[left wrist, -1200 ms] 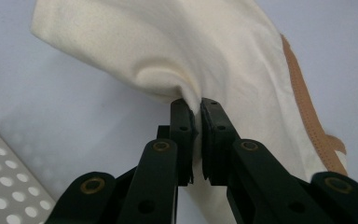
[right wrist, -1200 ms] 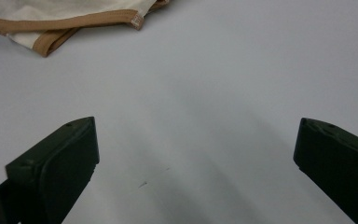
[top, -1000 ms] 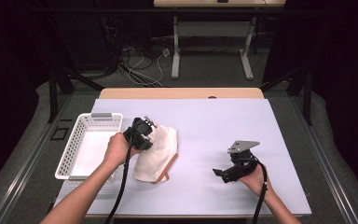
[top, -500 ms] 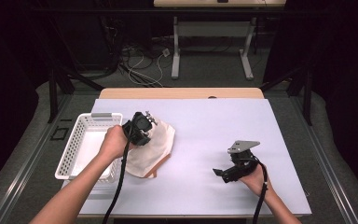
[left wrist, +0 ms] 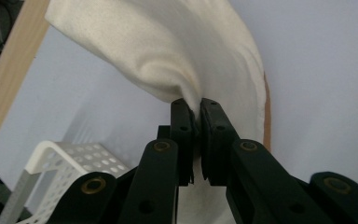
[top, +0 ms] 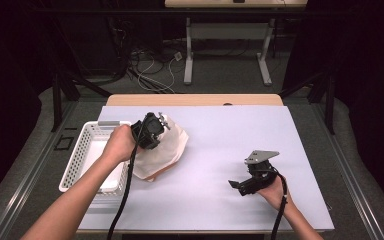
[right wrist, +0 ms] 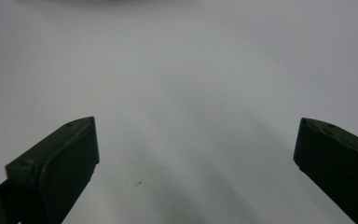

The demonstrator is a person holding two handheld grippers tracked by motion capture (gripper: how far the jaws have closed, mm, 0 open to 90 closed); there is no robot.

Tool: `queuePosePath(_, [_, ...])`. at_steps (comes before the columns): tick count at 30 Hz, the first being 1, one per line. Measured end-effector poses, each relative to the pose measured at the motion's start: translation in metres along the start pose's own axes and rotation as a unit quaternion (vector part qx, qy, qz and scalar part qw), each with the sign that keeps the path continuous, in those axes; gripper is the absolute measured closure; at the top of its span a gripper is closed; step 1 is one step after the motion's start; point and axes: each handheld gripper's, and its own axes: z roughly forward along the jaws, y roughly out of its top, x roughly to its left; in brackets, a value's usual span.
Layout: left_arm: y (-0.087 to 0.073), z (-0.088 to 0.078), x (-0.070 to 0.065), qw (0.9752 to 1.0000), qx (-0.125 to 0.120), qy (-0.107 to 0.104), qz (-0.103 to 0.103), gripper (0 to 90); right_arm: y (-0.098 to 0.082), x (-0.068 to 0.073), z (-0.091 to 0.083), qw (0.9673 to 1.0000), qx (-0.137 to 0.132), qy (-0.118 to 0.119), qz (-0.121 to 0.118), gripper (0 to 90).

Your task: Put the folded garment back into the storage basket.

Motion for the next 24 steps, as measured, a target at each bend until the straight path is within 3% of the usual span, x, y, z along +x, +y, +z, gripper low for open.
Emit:
queuePosePath(10, [0.009, -0.016, 0.006, 0.9995, 0.001, 0.022, 0.021, 85.3, 0.0, -0.001, -0.001, 1.0, -0.001, 0.0, -0.002, 0.0])
queuePosePath(24, [0.009, -0.035, 0.018, 0.9987, 0.01, 0.043, 0.025, 85.3, 0.0, 0.0, 0.0, 1.0, 0.004, -0.001, 0.005, 0.0])
